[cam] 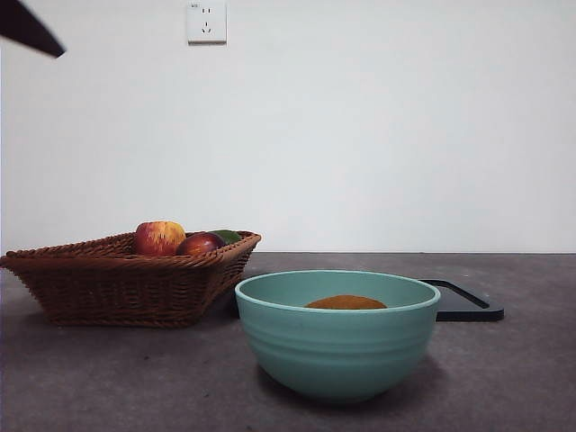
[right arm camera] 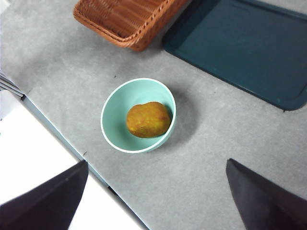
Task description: Pick up the wifruite, put it on the bowl, pick up the plate, put it on desk
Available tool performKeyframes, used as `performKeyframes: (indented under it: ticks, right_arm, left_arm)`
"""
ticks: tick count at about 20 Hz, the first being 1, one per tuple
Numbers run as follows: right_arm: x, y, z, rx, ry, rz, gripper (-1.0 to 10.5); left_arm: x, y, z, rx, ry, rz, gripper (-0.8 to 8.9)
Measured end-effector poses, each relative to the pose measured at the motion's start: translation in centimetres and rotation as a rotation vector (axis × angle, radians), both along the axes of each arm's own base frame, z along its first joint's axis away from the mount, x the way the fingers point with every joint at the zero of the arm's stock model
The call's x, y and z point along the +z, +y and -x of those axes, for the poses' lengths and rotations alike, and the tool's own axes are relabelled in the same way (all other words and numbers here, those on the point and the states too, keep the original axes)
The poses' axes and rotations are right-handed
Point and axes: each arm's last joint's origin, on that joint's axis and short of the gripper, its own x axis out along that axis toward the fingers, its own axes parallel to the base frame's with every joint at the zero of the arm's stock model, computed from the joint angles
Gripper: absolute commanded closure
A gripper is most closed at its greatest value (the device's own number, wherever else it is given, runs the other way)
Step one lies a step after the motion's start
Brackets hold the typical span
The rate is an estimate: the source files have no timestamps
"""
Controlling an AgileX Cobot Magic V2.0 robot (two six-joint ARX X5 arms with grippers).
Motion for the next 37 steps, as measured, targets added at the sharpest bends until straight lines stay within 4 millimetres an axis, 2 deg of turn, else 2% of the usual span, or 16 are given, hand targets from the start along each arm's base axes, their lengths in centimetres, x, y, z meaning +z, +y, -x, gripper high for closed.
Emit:
performKeyframes:
  ticks: [4,9,13,16,19,23,26,28,31,35,37]
  right_arm:
    - [-0.4,0.3,-0.9,-0.003,0.043,0.009,4.8]
    - [-1.1,1.0,-1.9,0.0,0.112,0.012,5.2]
    - [-1.7,2.8,-3.3,0.008,0.134,0.004,5.3]
    - [-4.1,4.8,-4.2,-0.013,0.157,0.027,6.0]
    - [-6.7,6.7,-4.8,-0.034,0.179,0.053,6.0]
    - [-8.6,8.8,-5.7,-0.087,0.168,0.125,6.8]
    - [-9.8,10.3,-6.6,-0.076,0.171,0.135,7.0]
    - [-10.8,10.9,-7.2,-0.097,0.173,0.169,7.5]
    - [-12.2,11.5,-8.1,-0.115,0.195,0.198,7.6]
    - [-13.2,12.0,-8.7,-0.122,0.195,0.21,8.4]
    - [-13.7,12.2,-8.9,-0.123,0.204,0.219,8.4]
  left_arm:
    - [-0.8,0.5,1.5,-0.08,0.052,0.007,4.7]
    - [-0.6,0.5,1.7,-0.108,0.05,0.028,4.7]
    - [-0.6,0.5,1.7,-0.108,0.047,0.029,4.7]
    - [-0.6,0.5,1.7,-0.109,0.045,0.029,4.7]
    - [-0.6,0.5,1.7,-0.112,0.042,0.027,4.7]
    - [-0.6,0.5,1.7,-0.113,0.041,0.026,4.7]
    - [-0.6,0.5,1.7,-0.115,0.039,0.025,4.7]
    - [-0.6,0.5,1.7,-0.115,0.04,0.025,4.7]
    - [-0.6,0.5,1.7,-0.115,0.041,0.024,4.7]
    - [-0.6,0.5,1.7,-0.115,0.042,0.024,4.7]
    - [-0.6,0.5,1.7,-0.115,0.043,0.024,4.7]
